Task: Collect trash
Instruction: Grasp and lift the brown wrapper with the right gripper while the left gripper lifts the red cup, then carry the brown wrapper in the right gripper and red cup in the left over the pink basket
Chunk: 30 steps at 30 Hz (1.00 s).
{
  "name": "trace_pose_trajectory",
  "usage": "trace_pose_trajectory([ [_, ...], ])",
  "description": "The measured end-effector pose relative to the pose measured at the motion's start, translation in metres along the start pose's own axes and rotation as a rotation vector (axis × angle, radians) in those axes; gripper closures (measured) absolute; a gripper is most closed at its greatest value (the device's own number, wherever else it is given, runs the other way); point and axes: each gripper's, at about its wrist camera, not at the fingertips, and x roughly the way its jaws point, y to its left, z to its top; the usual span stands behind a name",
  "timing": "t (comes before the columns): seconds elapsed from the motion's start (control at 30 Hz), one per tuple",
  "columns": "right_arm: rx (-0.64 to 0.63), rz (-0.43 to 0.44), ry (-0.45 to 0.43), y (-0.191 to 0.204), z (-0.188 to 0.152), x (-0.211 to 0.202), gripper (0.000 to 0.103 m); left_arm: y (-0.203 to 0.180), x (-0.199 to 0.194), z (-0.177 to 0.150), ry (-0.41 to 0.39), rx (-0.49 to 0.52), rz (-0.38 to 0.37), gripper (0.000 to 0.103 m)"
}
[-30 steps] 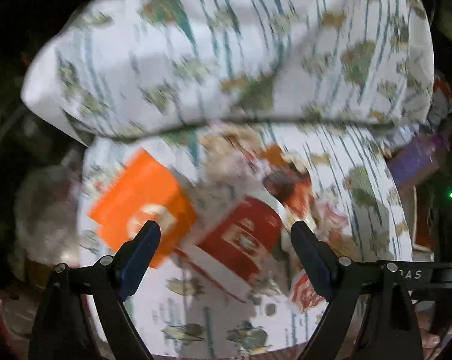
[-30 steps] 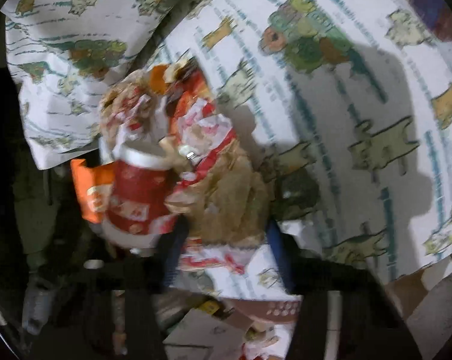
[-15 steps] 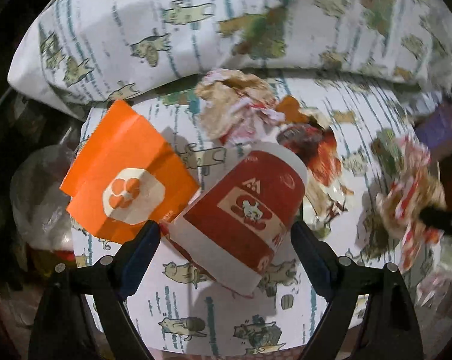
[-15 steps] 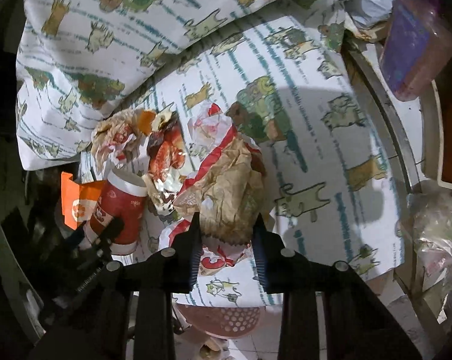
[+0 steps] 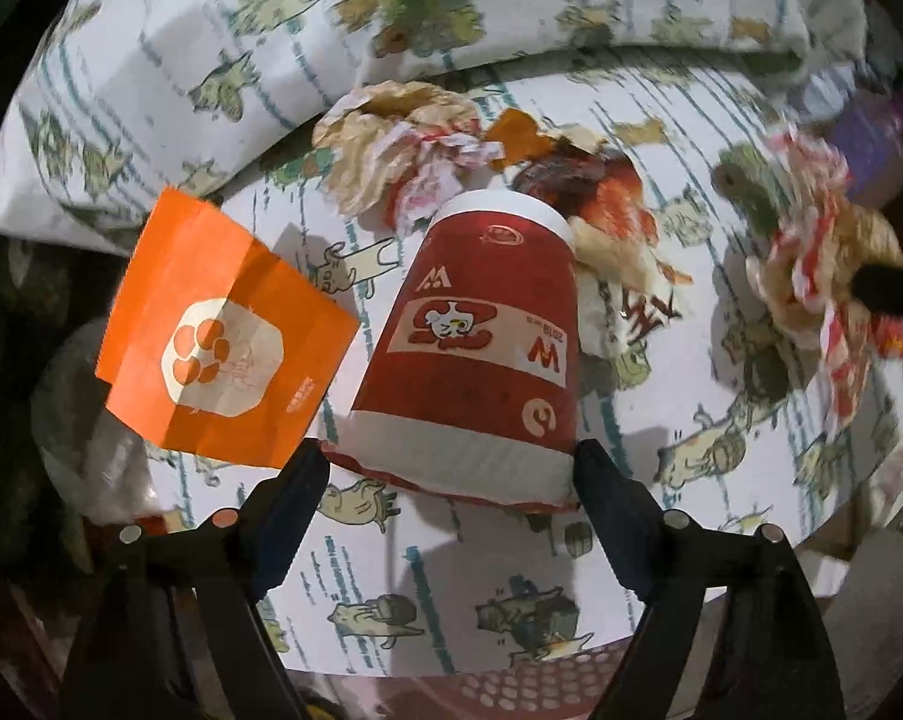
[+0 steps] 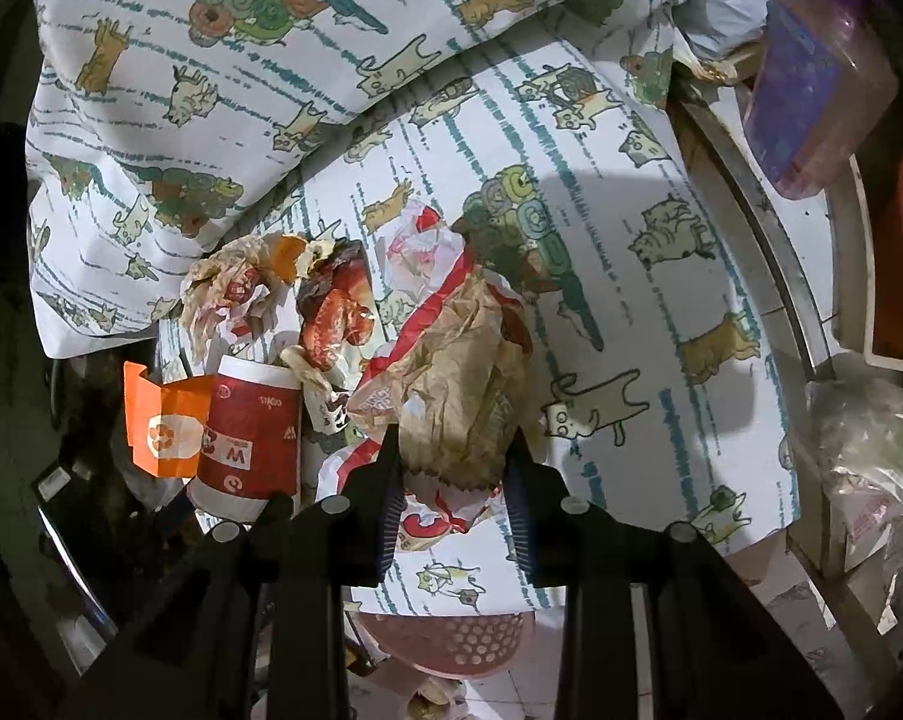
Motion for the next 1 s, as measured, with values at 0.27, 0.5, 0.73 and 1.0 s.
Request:
trace_pose_trajectory([
  [0.27, -0.012, -0.018, -0.030, 0.008, -0.002, -0.005, 0.073, 0.031, -0.022, 0.002, -0.030, -0.124, -0.109, 0.020],
  [0.5, -0.085, 0.042, -0.103, 0.023, -0.006, -0.027, 0.073, 0.064, -0.073, -0.014, -0.148, -0.200, -0.196, 0.020],
  [0.73, -0.198, 0.106, -0.282, 0.051, -0.027, -0.064, 0.073, 0.099, -0.126, -0.029, -0.363, -0.316, -0.208, 0.020],
  [1.0, -0.368, 0.187, -0.361, 0.093, -0.069, -0.089, 0.073, 0.119, -0.180, -0.062, -0.612, -0.403, -0.155, 0.019],
])
